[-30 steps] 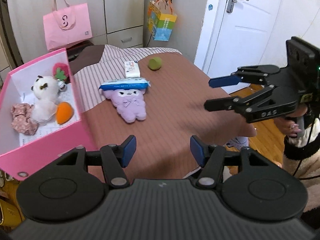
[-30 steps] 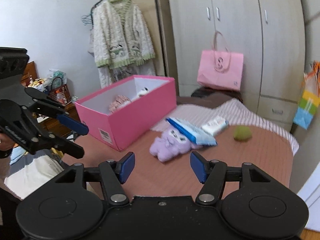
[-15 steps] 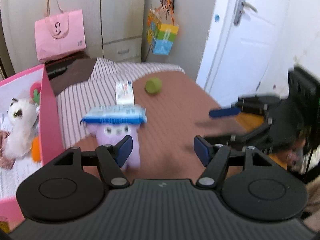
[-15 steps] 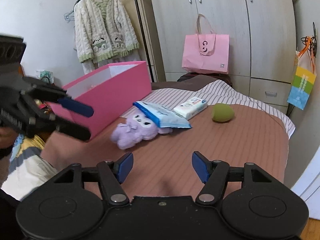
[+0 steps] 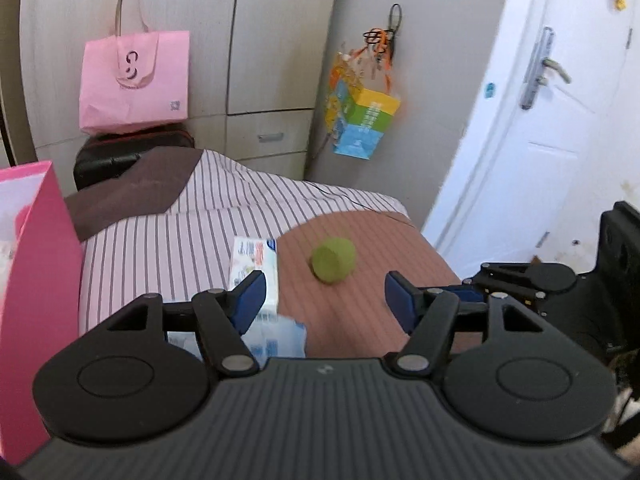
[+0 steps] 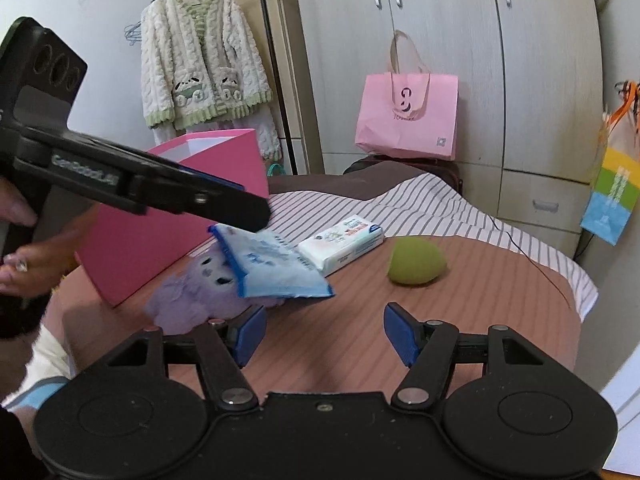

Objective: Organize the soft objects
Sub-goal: 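Close the left gripper on the wipe pack while the right gripper grasps the green sponge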

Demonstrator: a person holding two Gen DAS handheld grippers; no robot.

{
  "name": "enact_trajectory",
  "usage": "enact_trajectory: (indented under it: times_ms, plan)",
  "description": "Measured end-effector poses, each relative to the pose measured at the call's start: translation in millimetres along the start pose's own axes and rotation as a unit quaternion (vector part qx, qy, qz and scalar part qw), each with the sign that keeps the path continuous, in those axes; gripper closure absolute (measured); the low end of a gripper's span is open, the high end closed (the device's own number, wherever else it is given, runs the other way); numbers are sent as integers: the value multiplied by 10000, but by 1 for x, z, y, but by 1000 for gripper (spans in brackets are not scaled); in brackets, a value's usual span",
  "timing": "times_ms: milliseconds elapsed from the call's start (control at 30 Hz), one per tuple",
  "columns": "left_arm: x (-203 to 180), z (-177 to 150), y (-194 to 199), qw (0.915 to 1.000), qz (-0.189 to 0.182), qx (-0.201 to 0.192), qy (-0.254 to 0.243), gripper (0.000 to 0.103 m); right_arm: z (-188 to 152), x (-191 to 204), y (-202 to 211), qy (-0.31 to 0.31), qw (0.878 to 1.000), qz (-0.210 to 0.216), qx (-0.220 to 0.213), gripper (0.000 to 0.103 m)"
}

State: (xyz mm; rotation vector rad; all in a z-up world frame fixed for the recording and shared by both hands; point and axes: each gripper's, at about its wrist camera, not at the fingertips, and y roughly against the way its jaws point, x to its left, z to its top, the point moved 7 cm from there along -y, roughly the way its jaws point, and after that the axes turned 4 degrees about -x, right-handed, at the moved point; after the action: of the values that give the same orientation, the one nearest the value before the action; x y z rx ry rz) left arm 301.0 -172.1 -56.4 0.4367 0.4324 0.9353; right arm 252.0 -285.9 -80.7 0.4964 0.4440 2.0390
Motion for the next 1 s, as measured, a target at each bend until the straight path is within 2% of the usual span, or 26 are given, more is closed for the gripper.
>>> enact_trajectory:
  times_ms: [133, 267, 333, 433, 600, 733, 933, 1000]
  plan:
    - [3, 3, -26, 9996, 293, 2, 7, 39, 7, -18, -20, -163, 9997, 24, 197, 33]
    - [19, 2, -59, 9966, 711, 393, 119, 40, 11, -36, -39, -302, 9989, -161, 307, 33]
    - [29, 2, -72, 9946, 896, 457, 265, 40, 11, -47, -49, -339, 9984, -285, 350, 33]
    - [38, -1, -83, 9937, 906, 519, 403, 40, 10, -57, -63, -415, 9980, -267, 389, 33]
    - [40, -10, -92, 9936, 878, 609, 367, 42, 11, -63, -76, -580, 9973, -202, 401, 32]
    - [44, -13, -96, 9928, 892, 685, 414, 43, 13, -66, -85, -387, 9975, -417, 425, 31]
    - [49, -21, -101, 9907, 1027, 804, 394, 44, 16, -68, -93, -221, 9983, -271, 457, 28]
    - [50, -21, -101, 9903, 1092, 763, 405, 48, 17, -66, -96, -139, 9984, -291, 461, 28]
